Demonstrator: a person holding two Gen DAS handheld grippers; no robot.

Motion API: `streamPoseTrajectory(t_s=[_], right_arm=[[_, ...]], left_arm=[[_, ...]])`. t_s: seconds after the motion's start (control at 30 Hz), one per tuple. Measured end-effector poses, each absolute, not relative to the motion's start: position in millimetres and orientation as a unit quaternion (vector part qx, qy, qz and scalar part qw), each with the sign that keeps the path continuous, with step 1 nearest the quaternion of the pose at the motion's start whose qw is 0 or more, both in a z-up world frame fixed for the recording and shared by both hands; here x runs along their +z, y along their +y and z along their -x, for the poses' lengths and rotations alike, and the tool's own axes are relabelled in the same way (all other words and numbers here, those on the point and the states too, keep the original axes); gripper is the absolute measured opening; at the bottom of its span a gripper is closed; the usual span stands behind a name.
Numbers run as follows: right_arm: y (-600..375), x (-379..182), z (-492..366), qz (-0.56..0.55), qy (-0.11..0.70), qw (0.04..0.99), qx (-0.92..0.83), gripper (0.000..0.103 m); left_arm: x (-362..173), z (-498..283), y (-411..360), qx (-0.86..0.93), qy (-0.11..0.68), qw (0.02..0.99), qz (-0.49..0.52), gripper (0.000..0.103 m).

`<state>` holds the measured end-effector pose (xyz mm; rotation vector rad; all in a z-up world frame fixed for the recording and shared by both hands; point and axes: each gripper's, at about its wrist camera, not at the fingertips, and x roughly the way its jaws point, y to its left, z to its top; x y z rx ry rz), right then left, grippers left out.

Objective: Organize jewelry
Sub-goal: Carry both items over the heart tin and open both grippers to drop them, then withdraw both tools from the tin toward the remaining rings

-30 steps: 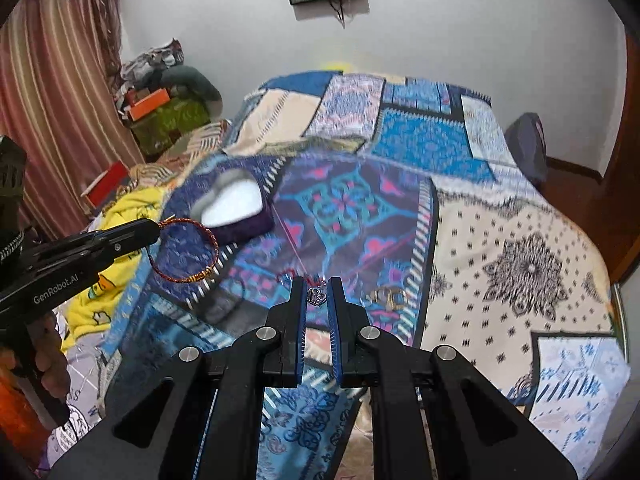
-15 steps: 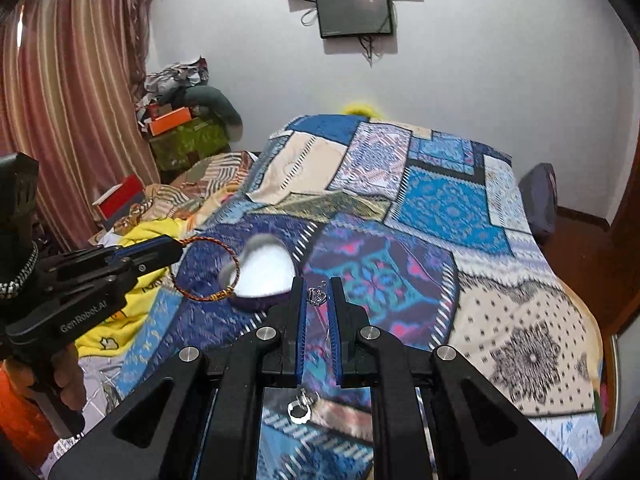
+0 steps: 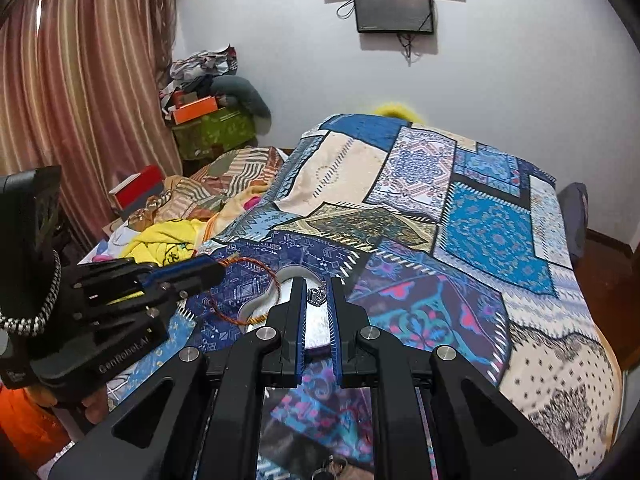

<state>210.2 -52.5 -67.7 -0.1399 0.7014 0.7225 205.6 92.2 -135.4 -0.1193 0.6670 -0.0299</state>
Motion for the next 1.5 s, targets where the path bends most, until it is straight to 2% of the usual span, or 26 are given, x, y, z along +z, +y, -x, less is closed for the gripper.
streamPoseTrajectory(t_s=[0.53,0.87,1.03,1.1,1.17,1.23,1.3,1.5], right_arm=[[-16.9,-115.9,-232.6,0.105,0.390,0.838,0.366,0.009],[-11.9,-137.5,-240.7,0.109,0.423,0.821,0.367,0.009],[-13.0,-138.8,-237.0,0.110,0.427,0.818,0.371,0.009],[-14.3,-138.5,-236.5,0.110,0.429,0.816,0.370,0.010],[-17.0,-136.3,-235.3,0.113,0.430,0.818,0.366,0.014],[-20.3,-132.5,-234.2,0.113,0.427,0.821,0.362,0.028],[-25.6,-125.5,-233.1,0.110,0.418,0.828,0.357,0.032],[-50.2,-98.0,-229.0,0.087,0.397,0.849,0.338,0.032]], left_arm=[[-179.0,-242.6,96.3,-0.041,0.383,0.921,0.059,0.008],[-182.4,-235.2,83.2,-0.030,0.387,0.922,-0.002,0.008],[-178.9,-230.1,82.0,-0.024,0.385,0.922,-0.011,0.011],[-176.8,-228.7,85.4,-0.019,0.385,0.923,-0.005,0.013],[-173.1,-226.8,89.2,-0.012,0.384,0.923,0.000,0.019],[-167.9,-223.9,92.6,-0.006,0.379,0.925,0.005,0.024],[-162.0,-220.5,94.0,-0.001,0.373,0.928,0.006,0.030],[-140.1,-209.3,91.4,0.008,0.352,0.936,0.007,0.045]])
